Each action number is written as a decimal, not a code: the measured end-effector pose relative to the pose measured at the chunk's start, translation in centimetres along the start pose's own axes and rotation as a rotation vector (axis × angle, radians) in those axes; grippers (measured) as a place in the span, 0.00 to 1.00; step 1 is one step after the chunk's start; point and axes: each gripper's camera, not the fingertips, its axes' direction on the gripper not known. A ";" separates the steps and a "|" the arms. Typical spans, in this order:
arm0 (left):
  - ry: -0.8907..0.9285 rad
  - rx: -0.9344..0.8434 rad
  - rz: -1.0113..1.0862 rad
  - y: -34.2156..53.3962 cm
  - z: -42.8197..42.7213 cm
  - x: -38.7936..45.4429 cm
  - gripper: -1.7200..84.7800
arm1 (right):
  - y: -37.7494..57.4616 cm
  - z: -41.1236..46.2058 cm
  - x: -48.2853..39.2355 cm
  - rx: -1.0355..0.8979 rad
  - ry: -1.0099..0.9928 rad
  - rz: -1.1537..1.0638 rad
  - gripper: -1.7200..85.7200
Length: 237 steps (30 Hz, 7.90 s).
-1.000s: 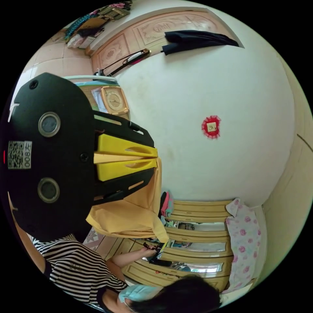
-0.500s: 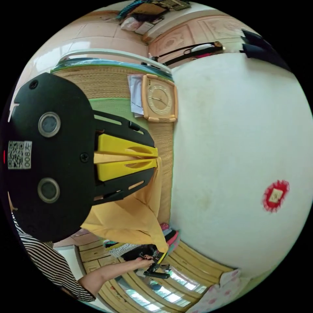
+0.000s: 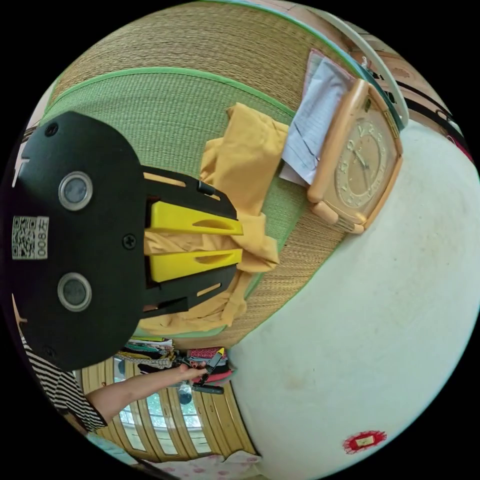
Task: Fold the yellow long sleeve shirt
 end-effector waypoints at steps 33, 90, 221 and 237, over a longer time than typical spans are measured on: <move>-0.205 -0.622 0.275 28.7 21.7 31.8 0.02 | 25.2 9.2 -25.9 -0.511 -0.120 -0.170 0.02; 0.338 -0.230 -0.030 -14.2 32.2 53.0 0.03 | 42.1 18.9 -20.4 -0.273 -0.945 -0.242 0.04; 0.218 -0.594 0.908 -37.2 25.1 115.3 0.04 | 43.2 47.4 8.2 -0.011 -0.352 0.062 0.02; -0.047 -0.501 1.082 -32.1 25.1 115.9 0.03 | 41.3 44.8 7.4 0.135 -0.112 0.093 0.09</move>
